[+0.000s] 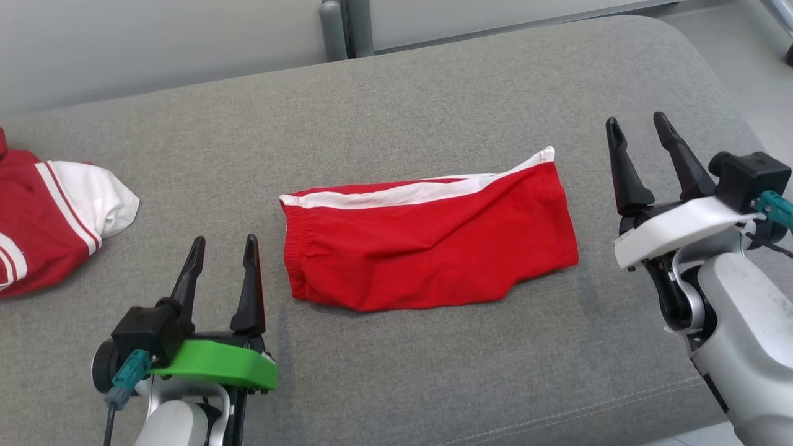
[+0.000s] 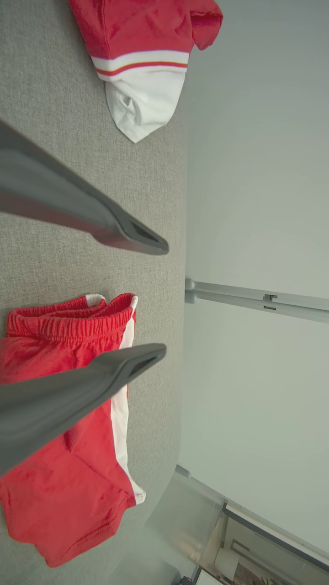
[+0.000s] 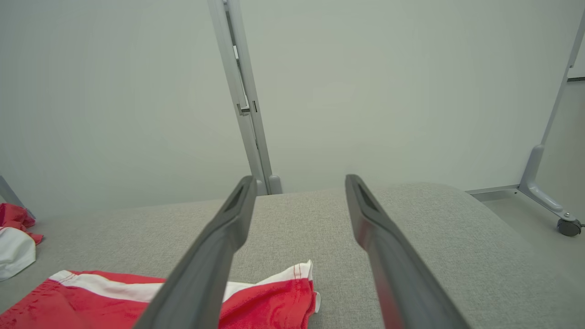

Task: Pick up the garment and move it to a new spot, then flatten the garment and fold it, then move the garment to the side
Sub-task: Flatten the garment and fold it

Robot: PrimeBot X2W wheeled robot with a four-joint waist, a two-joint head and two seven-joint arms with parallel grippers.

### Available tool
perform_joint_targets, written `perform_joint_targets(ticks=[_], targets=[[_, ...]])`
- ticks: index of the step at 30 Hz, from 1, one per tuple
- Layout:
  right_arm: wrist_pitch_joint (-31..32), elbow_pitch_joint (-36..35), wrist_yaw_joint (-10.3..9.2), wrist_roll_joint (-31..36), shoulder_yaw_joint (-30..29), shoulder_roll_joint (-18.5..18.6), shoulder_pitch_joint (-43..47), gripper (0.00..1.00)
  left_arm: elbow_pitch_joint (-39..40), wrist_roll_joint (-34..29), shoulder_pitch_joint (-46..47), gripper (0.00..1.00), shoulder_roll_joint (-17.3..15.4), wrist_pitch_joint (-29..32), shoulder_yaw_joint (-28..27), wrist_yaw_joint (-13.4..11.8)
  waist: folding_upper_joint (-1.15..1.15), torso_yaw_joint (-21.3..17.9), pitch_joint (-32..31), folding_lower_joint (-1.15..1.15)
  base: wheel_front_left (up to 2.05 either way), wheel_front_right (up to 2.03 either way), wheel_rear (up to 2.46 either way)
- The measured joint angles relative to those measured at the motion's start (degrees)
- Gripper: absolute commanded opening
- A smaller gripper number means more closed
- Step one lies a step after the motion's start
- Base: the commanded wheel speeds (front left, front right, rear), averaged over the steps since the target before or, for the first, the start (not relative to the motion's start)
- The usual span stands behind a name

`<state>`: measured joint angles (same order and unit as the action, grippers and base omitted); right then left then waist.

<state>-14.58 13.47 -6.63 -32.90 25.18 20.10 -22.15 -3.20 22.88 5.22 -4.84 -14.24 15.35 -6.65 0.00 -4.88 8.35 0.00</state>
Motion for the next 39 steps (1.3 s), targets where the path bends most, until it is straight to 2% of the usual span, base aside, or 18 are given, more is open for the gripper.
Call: perform_joint_targets(ticks=[11, 28, 39], targets=[[0.0, -3.7, -0.12, 4.4, -3.5, -0.5, 9.7, 1.00, 3.2, -2.7, -2.9, 1.00, 0.5, -0.2, -3.8, -0.2, 0.00, -0.1, -2.1, 0.00, 0.00, 0.00, 0.00], [0.0, -6.7, -0.45, 8.1, -6.2, -2.5, 15.3, 1.00, 6.2, -5.0, -9.4, 1.00, 1.8, -0.2, -6.1, -0.2, 0.00, 3.4, -4.9, 0.00, 0.00, 0.00, 0.00], [0.0, -6.5, 0.05, 8.8, -6.3, -2.8, 15.8, 1.00, 7.8, -5.6, -10.6, 1.00, 1.8, -0.2, -6.5, -0.2, 0.00, 3.9, -4.9, 0.00, 0.00, 0.00, 0.00]])
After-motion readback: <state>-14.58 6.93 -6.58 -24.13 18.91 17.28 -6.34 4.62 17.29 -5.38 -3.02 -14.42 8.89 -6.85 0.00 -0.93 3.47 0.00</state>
